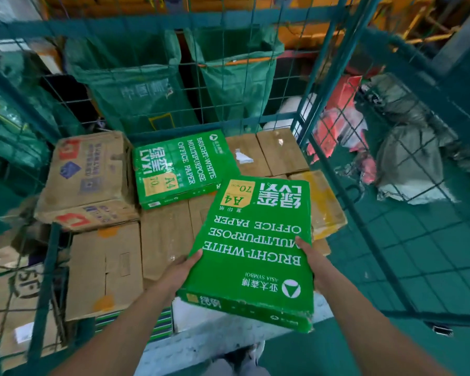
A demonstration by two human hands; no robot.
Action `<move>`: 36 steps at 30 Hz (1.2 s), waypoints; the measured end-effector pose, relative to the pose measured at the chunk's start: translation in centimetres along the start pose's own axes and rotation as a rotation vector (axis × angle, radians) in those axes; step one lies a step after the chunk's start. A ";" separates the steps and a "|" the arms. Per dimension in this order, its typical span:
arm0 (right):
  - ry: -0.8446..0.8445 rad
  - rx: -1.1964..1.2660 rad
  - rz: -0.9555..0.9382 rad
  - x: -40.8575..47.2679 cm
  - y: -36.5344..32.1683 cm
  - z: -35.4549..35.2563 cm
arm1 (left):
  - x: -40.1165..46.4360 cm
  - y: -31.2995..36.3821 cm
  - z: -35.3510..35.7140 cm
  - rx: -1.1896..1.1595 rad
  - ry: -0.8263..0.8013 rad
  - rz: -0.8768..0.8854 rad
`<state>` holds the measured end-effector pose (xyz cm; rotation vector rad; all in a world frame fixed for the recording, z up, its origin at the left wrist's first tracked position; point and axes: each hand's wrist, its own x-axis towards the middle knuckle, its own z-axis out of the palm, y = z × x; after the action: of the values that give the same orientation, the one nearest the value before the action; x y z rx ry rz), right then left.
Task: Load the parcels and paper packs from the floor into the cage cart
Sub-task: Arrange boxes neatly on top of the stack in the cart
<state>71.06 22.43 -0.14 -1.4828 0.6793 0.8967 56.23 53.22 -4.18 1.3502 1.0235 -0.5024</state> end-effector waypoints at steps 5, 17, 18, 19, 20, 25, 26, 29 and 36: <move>0.016 -0.006 -0.002 0.3 -0.2 1.9 | 0.8 -0.1 -1.9 -0.069 -0.012 -0.006; -0.049 0.048 0.121 1.3 8.2 17.2 | -1.2 -7.9 -13.0 -0.647 0.352 -0.143; -0.061 0.058 0.145 1.2 9.6 18.4 | -1.4 -8.6 -13.1 -0.688 0.336 -0.163; -0.083 0.064 0.172 1.0 11.1 19.7 | -1.6 -9.5 -13.1 -0.717 0.312 -0.181; -0.112 0.053 0.199 0.6 12.4 21.0 | -1.7 -10.5 -13.0 -0.740 0.280 -0.193; -0.259 -0.210 0.317 0.2 17.8 25.1 | 0.8 -18.7 -14.9 -0.750 0.304 -0.159; -0.292 -0.251 0.343 0.3 18.4 25.4 | 0.6 -19.8 -15.7 -0.749 0.319 -0.161; -0.328 -0.272 0.402 0.8 18.8 25.9 | -0.8 -19.2 -18.6 -0.657 0.335 -0.144; -0.081 -0.229 0.253 8.0 15.4 24.9 | 1.8 -15.3 -29.6 -0.208 0.708 0.024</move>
<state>58.86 46.02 -14.84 -1.5738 0.7340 1.2563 35.64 78.53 -11.15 1.3731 1.5781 0.1267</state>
